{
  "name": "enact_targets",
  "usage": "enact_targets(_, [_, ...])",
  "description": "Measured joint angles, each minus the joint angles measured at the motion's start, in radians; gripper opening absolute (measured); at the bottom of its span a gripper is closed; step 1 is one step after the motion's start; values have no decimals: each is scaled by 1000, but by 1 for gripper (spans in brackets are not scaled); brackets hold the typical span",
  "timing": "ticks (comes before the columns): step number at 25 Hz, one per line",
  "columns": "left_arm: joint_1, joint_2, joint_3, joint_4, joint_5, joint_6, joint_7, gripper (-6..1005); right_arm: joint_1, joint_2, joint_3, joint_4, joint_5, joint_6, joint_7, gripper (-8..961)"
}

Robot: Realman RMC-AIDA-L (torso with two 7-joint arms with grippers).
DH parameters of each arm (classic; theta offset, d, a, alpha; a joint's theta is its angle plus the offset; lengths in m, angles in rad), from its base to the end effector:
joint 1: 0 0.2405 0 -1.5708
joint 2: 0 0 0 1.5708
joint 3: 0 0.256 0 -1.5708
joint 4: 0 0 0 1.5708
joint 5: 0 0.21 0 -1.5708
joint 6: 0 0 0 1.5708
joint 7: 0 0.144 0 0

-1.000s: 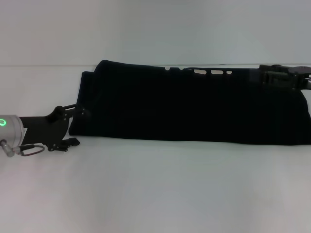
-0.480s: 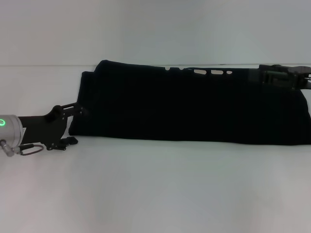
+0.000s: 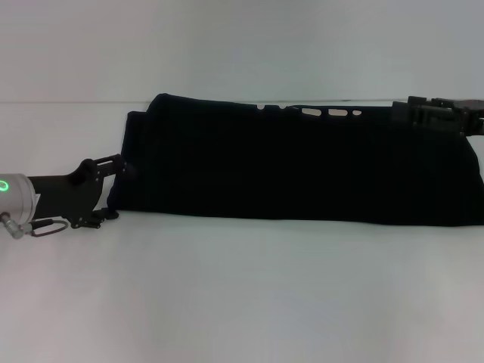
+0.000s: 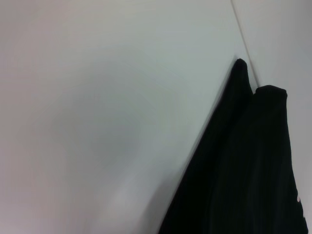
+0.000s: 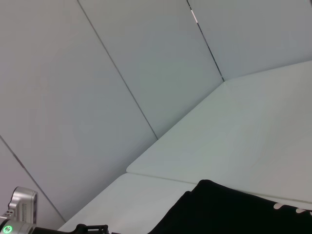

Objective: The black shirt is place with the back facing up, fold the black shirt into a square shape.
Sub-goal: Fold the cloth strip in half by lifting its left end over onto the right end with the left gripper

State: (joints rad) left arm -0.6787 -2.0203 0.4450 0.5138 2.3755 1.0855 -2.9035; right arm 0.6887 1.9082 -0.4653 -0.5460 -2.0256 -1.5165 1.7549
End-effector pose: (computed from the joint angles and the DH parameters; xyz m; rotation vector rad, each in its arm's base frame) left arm -0.3194 0.3911 0.0163 -1.3425 -2.3402 -0.7013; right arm 0.2545 0.3934 0.0784 -2.4589 1.0287 0.8477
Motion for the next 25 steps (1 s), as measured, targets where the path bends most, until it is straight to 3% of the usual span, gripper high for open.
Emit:
enact_targets(8, [-3, -6, 0, -2, 0, -13, 9, 935, 0, 0, 2, 0, 2, -2, 0, 730])
enact_targets(19, [5, -1, -10, 11, 1, 131, 10, 935, -1, -5, 3, 0, 9, 0, 1, 730])
enact_targets(25, [2, -4, -8, 4, 0, 110, 11, 934, 3, -4, 4, 0, 9, 5, 2, 730])
